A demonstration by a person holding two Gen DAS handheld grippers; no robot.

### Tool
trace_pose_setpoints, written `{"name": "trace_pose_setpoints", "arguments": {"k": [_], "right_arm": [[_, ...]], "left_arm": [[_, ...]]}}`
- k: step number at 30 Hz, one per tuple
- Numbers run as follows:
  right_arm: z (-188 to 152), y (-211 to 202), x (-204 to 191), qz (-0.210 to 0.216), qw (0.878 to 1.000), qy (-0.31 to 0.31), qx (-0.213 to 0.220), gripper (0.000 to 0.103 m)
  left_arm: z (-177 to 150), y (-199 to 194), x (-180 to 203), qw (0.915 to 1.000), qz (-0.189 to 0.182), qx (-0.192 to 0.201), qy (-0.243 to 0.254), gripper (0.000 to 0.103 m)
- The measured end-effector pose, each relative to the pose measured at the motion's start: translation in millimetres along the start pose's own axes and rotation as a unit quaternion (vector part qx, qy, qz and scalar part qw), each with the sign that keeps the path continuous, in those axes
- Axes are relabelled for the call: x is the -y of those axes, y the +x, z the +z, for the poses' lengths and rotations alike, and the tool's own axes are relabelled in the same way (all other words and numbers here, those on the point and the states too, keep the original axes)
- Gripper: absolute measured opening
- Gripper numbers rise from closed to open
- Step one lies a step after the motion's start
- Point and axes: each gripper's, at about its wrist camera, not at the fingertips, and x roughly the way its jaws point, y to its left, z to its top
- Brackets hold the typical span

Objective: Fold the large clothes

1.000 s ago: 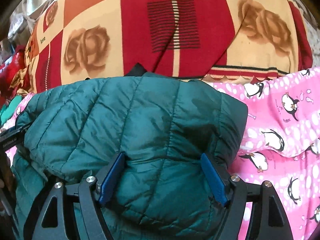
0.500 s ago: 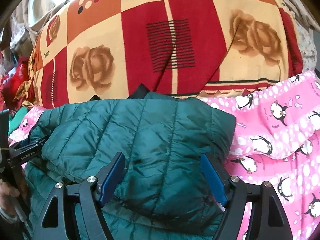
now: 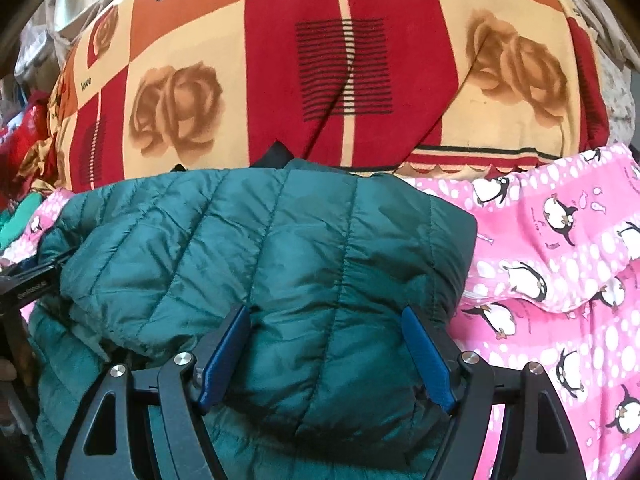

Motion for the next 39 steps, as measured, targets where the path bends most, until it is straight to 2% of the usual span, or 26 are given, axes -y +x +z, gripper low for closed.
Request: {"name": "trace_pose_setpoints", "arguments": {"k": [9, 20, 29, 39], "right_arm": [[-12.5, -21.5, -0.6, -0.002, 1.000, -0.005, -0.006, 0.076], [-34.7, -41.0, 1.1, 0.001, 1.000, 0.006, -0.019, 0.076], [-63.6, -73.1, 0.2, 0.002, 0.999, 0.014, -0.033, 0.076], [-107.8, -107.2, -5.1, 0.006, 0.999, 0.021, -0.047, 0.076]], "left_arm": [[-3.9, -18.8, -3.2, 1.0000, 0.004, -0.009, 0.000, 0.084], [-20.5, -56.4, -8.9, 0.9997, 0.013, 0.000, 0.019, 0.084], [-58.7, -89.7, -26.1, 0.9991, -0.009, -0.021, 0.035, 0.084], [-108.1, -121.0, -53.7, 0.9965, -0.053, -0.054, 0.036, 0.084]]}}
